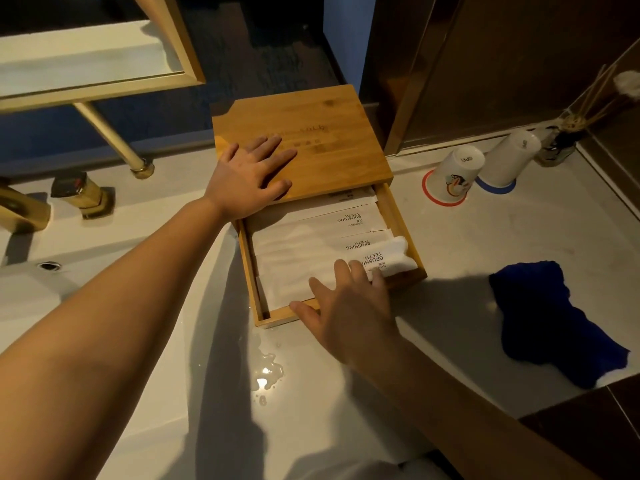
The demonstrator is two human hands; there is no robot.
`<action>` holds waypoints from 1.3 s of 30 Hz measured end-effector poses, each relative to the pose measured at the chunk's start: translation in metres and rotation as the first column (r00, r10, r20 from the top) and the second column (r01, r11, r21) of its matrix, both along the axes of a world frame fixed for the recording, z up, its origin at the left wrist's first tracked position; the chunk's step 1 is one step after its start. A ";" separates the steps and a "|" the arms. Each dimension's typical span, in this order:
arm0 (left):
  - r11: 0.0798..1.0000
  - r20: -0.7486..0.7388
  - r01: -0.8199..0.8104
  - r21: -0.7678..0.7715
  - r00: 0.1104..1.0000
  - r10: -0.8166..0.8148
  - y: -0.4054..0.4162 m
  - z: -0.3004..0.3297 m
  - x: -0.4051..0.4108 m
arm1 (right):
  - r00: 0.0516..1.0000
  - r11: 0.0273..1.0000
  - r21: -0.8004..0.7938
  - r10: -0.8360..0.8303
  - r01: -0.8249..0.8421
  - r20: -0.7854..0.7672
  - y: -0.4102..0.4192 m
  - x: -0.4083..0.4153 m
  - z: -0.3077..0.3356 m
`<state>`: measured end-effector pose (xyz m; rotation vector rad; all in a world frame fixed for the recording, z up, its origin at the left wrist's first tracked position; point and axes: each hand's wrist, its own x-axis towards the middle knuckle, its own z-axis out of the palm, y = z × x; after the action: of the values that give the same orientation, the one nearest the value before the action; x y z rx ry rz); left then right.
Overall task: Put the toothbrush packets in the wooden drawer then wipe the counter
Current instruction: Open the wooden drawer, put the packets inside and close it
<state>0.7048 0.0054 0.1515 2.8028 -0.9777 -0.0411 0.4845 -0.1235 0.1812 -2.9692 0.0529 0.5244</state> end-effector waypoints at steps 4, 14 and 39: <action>1.000 0.002 0.000 -0.009 1.000 0.000 0.001 0.000 0.001 | 0.999 0.998 0.055 -0.037 0.037 0.007 -0.001 0.002 -0.010; 1.000 0.002 0.001 -0.009 1.000 -0.001 0.000 -0.001 0.002 | 0.988 0.974 0.168 0.147 -0.153 0.047 -0.011 0.006 -0.012; 1.000 0.004 -0.006 -0.022 1.000 0.007 0.000 -0.001 0.001 | 0.917 0.892 0.210 0.385 -0.400 0.109 -0.008 0.039 -0.038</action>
<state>0.7058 0.0055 0.1506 2.7871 -0.9640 -0.0237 0.5232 -0.1311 0.1431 -2.7661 -0.5870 0.4386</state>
